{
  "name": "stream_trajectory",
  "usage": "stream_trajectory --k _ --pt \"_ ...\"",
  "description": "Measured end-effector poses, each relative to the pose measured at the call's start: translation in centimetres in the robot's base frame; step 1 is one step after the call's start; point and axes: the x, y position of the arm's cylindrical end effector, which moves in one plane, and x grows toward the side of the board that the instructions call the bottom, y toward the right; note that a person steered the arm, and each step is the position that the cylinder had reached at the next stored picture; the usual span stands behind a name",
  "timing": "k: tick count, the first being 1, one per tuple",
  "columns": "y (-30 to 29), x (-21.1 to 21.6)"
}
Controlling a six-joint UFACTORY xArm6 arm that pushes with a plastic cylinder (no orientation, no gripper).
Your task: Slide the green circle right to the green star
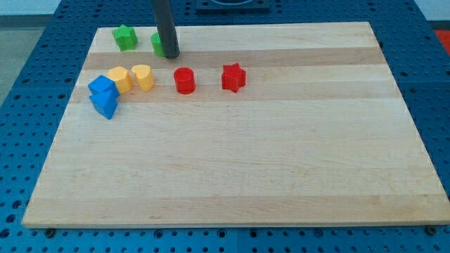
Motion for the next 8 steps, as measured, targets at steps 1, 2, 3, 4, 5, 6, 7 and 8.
stream_trajectory --k 1,2,3,4,5,6,7,8 --pt "0.0 -0.6" --pt "0.0 -1.3" --pt "0.0 -2.1" --pt "-0.5 -2.5" --pt "-2.1 -2.5" --pt "-2.6 -2.5" --pt "0.2 -1.8" --pt "6.1 -0.4"
